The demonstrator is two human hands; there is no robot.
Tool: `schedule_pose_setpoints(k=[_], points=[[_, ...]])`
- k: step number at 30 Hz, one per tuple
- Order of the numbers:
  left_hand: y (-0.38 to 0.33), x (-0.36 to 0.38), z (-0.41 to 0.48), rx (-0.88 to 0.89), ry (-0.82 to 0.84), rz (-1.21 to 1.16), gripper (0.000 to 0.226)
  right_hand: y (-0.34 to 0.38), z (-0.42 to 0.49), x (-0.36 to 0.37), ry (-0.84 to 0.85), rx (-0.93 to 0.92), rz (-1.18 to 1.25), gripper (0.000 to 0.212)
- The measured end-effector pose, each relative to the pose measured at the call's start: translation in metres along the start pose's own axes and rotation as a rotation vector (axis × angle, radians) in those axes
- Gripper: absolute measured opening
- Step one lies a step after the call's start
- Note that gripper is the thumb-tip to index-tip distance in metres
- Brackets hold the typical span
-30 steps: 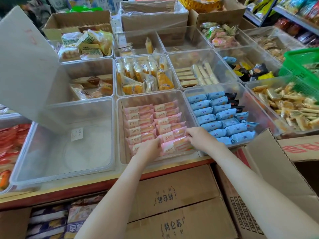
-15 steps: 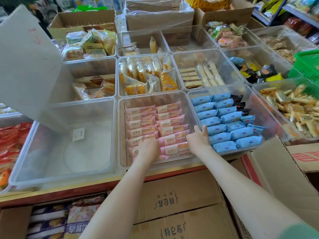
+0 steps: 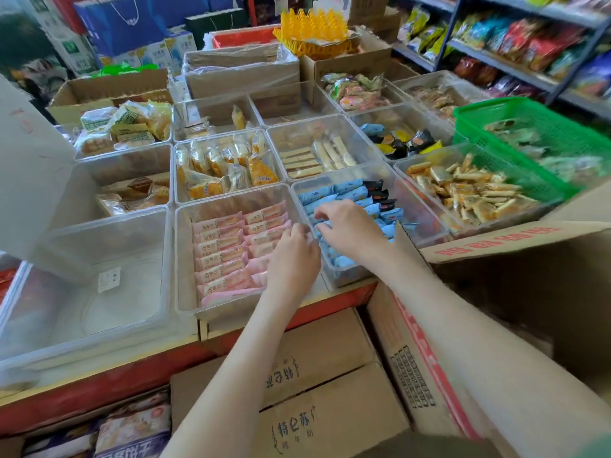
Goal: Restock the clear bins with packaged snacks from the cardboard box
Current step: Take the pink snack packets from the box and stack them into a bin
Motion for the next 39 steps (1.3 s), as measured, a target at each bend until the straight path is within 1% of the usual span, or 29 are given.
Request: schedule_pose_setpoints(k=[5,9,11,15,17,19,20,22,23,24,27,29,32,36,39], points=[[-0.084,0.025,-0.079,0.086,-0.033,-0.064,0.030,-0.027,-0.091,-0.074,-0.102,-0.007,-0.012,0.021],[-0.146,0.068,-0.145,0.150,0.001,-0.037,0.029,-0.073,-0.184,-0.113,-0.084,0.078,0.004,0.019],[-0.170,0.090,-0.167,0.186,-0.023,0.083,0.029,-0.102,-0.225,-0.125,-0.036,0.137,0.016,0.018],[-0.197,0.116,-0.191,0.052,-0.146,0.486,0.037,-0.156,-0.284,-0.133,0.069,0.276,0.080,0.019],[-0.215,0.130,-0.200,0.076,-0.158,0.578,0.039,-0.175,-0.298,-0.127,0.122,0.322,0.113,0.021],[-0.234,0.160,-0.202,0.112,-0.045,0.524,0.036,-0.188,-0.302,-0.116,0.170,0.343,0.155,0.018],[-0.239,0.179,-0.199,0.090,0.055,0.434,0.035,-0.195,-0.302,-0.108,0.189,0.342,0.175,0.013],[-0.238,0.219,-0.191,-0.045,0.300,0.192,0.035,-0.207,-0.301,-0.094,0.217,0.336,0.200,0.011],[-0.232,0.236,-0.186,-0.116,0.379,0.116,0.038,-0.217,-0.303,-0.086,0.229,0.355,0.214,0.012],[-0.224,0.251,-0.182,-0.161,0.420,0.084,0.042,-0.230,-0.306,-0.077,0.252,0.393,0.231,0.014],[-0.190,0.288,-0.162,-0.257,0.487,0.130,0.054,-0.283,-0.322,-0.053,0.360,0.531,0.236,0.018],[-0.171,0.316,-0.149,-0.321,0.563,0.153,0.051,-0.317,-0.328,-0.040,0.449,0.587,0.247,0.023],[-0.157,0.352,-0.133,-0.350,0.638,0.154,0.044,-0.354,-0.325,-0.019,0.599,0.551,0.230,0.024],[-0.146,0.392,-0.122,-0.387,0.727,0.154,0.038,-0.397,-0.317,0.021,0.728,0.590,0.164,0.041],[-0.144,0.410,-0.120,-0.396,0.764,0.196,0.033,-0.413,-0.314,0.044,0.797,0.599,0.111,0.042]])
Point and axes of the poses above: each hand's wrist, its own z-axis towards the middle knuckle, its own x-axis out of the palm, y = z × x, the point moved 3 cm from there along z, towards the middle knuckle, and after that the axes turned 14 degrees about -x, right-handed, at the moved point
